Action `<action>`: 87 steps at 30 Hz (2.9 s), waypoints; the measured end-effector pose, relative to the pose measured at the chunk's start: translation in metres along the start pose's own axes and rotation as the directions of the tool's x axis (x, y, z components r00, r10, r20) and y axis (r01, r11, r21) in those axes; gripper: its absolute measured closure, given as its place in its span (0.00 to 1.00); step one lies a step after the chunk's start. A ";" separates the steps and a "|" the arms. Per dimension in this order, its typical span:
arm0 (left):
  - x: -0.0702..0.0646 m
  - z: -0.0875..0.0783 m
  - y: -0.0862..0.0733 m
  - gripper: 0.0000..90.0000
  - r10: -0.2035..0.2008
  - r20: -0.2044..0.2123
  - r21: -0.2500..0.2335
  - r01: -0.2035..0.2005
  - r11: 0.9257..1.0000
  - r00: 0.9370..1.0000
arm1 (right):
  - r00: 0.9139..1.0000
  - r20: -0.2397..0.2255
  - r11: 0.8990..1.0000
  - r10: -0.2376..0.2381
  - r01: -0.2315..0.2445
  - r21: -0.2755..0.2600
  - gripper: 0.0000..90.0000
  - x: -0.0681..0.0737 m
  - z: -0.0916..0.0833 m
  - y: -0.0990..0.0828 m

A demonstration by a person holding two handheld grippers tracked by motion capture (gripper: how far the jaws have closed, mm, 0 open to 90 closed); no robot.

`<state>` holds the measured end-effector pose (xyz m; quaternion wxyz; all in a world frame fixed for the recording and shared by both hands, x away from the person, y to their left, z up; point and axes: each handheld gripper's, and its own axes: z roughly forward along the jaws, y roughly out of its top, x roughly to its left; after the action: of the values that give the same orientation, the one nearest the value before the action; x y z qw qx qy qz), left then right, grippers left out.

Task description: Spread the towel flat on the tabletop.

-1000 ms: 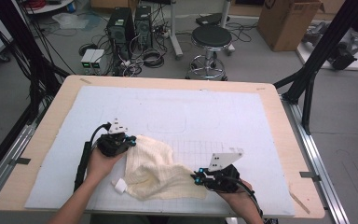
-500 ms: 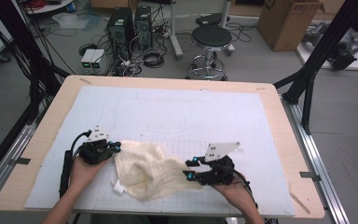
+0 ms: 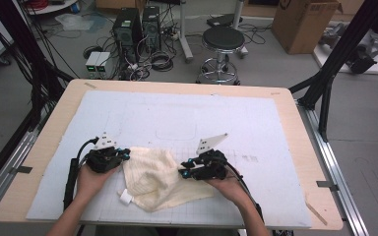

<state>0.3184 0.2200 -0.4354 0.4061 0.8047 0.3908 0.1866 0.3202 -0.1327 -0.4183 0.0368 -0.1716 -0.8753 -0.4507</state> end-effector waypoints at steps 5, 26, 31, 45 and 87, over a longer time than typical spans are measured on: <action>-0.002 0.002 -0.001 0.96 0.011 -0.001 0.019 -0.011 1.000 1.000 | 1.000 -0.013 0.999 -0.007 0.008 0.035 0.96 0.010 -0.005 -0.006; -0.007 -0.005 -0.008 0.96 0.014 -0.005 0.021 -0.014 1.000 1.000 | 0.998 0.042 0.998 -0.053 0.054 -0.022 0.66 0.068 -0.028 -0.032; -0.006 -0.005 -0.009 0.96 0.010 -0.010 0.018 -0.010 1.000 1.000 | 0.998 0.055 0.992 -0.043 0.049 -0.113 0.61 0.056 -0.043 -0.018; -0.003 -0.009 -0.010 0.96 0.010 -0.013 0.005 -0.010 1.000 1.000 | 0.990 0.135 0.997 0.027 -0.018 -0.070 0.72 0.008 -0.014 0.009; -0.001 -0.018 -0.010 0.95 -0.002 -0.020 -0.038 0.001 0.999 1.000 | 0.999 0.036 0.999 0.008 -0.009 0.032 0.99 0.020 0.031 0.020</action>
<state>0.3020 0.2324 -0.4323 0.4177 0.7946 0.3917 0.2019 0.3108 -0.0920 -0.4171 0.0259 -0.1826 -0.8822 -0.4333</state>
